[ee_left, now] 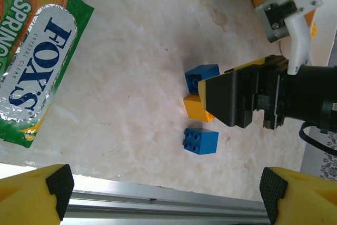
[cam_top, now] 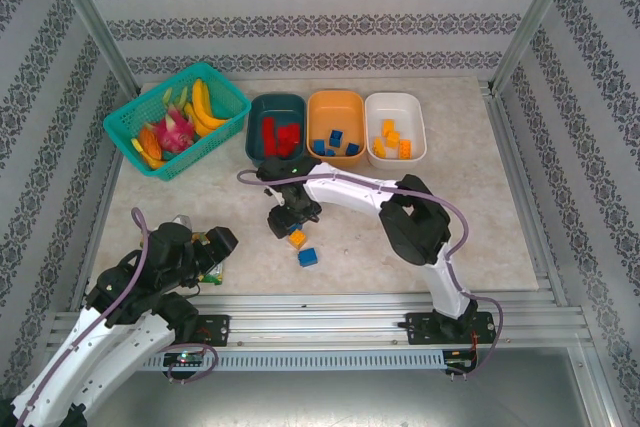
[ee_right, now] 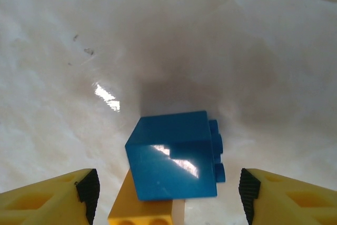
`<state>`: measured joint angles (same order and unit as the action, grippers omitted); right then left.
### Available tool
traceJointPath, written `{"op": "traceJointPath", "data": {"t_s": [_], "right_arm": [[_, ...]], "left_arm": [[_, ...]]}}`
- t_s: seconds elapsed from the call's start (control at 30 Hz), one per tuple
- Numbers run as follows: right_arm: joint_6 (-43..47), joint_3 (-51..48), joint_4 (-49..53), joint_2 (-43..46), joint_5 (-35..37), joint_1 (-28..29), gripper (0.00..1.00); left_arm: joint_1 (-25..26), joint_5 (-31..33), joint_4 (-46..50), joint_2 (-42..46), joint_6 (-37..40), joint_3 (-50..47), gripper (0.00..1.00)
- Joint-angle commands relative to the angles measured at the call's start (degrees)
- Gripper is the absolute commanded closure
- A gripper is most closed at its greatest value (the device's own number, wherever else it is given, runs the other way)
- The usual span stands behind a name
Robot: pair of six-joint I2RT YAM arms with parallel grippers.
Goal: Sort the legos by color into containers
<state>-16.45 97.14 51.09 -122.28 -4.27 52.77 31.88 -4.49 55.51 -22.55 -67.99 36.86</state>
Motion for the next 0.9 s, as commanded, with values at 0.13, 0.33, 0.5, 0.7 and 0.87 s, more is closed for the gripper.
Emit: {"op": "traceJointPath", "data": {"t_s": [0.13,0.33,0.5,0.7,0.87], "right_arm": [[1.76,3.19,2.87,-3.88,2.77,0.49,0.35],[1.60,5.84,3.67,-5.60,3.57,0.35,0.49],[1.07,6.59,3.84,-2.60,4.82,-0.10,0.60],[-1.51,7.96,2.78,5.75,7.27,-5.82,0.64],[-2.99,13.35,1.92,6.10,4.41,-13.96,0.65]], "left_arm": [[0.55,-0.10,0.24,-0.04,-0.37,1.28,0.07],[0.60,-0.26,-0.68,-1.19,0.11,1.91,0.07],[0.60,-0.73,-1.71,-4.79,3.01,4.60,0.07],[0.56,-2.78,-9.66,-16.10,8.21,10.58,0.07],[0.56,-3.75,-17.51,-27.77,11.65,16.25,0.06]]}}
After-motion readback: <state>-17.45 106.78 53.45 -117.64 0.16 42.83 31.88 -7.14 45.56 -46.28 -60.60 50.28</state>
